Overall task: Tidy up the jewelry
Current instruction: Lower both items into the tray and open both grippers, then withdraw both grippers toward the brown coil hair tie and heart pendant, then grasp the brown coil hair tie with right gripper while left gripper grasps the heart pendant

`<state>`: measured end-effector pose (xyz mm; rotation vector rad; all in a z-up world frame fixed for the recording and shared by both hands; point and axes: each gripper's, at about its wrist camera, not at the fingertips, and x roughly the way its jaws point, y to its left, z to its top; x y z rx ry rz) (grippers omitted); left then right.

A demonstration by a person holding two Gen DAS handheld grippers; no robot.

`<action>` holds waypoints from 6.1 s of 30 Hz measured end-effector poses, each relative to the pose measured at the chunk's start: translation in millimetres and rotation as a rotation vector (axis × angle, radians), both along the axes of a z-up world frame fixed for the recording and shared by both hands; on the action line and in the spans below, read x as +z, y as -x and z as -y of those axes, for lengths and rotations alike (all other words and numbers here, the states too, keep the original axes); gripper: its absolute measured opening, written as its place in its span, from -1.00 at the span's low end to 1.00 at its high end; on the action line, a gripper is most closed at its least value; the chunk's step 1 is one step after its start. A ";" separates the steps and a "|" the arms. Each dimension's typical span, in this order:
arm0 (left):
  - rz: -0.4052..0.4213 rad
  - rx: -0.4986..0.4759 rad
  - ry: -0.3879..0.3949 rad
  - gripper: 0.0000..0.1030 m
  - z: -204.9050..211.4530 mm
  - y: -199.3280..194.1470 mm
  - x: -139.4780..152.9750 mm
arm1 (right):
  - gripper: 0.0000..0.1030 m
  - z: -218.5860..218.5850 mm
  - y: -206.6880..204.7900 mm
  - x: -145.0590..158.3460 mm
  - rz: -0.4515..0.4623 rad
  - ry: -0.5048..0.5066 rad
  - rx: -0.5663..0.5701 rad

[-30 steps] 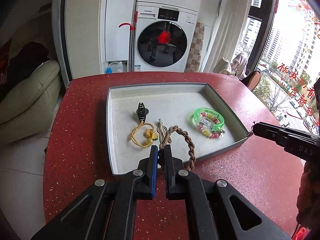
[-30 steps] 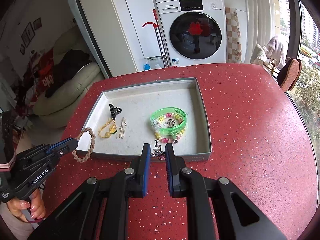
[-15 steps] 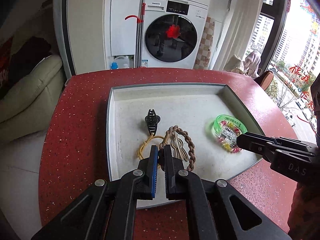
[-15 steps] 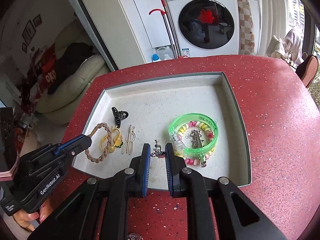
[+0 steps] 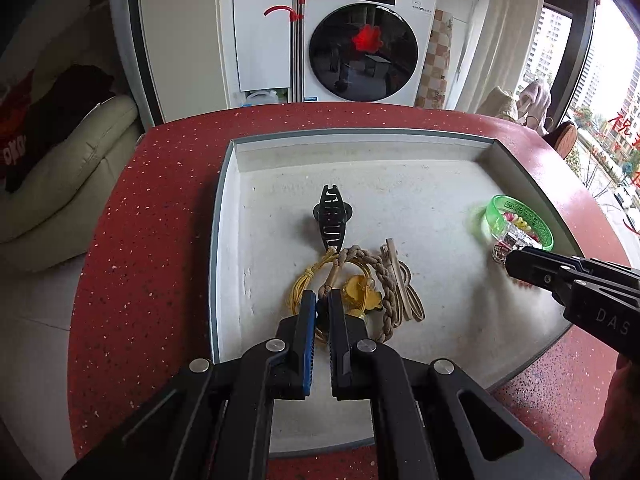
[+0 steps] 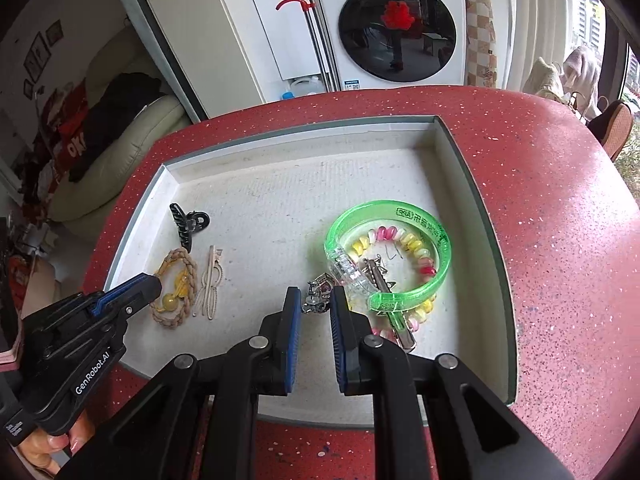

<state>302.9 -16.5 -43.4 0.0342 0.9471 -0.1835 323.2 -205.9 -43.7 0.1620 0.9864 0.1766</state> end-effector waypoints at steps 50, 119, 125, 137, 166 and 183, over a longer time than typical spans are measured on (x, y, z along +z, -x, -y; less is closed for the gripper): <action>0.061 0.042 -0.045 -0.53 9.7 8.5 17.1 | 0.06 22.9 72.4 30.9 0.024 -0.152 -0.015; 0.024 -0.126 -0.009 1.00 33.4 147.9 4.0 | 0.66 -5.8 263.5 -14.2 -0.092 -0.048 0.073; 0.021 -0.163 -0.051 1.00 48.9 147.5 1.2 | 0.58 -8.3 267.9 -14.0 -0.091 0.006 0.055; -0.002 -0.190 -0.109 0.94 62.7 146.9 -10.1 | -0.08 -47.2 279.5 -15.3 -0.025 0.226 0.161; 0.005 -0.274 -0.063 -0.34 67.3 156.4 -1.1 | -0.77 -4.4 272.1 -7.3 -0.033 0.081 0.059; -0.021 -0.179 0.056 -0.55 20.9 148.6 5.5 | -0.77 24.7 246.3 -1.8 -0.023 0.021 -0.009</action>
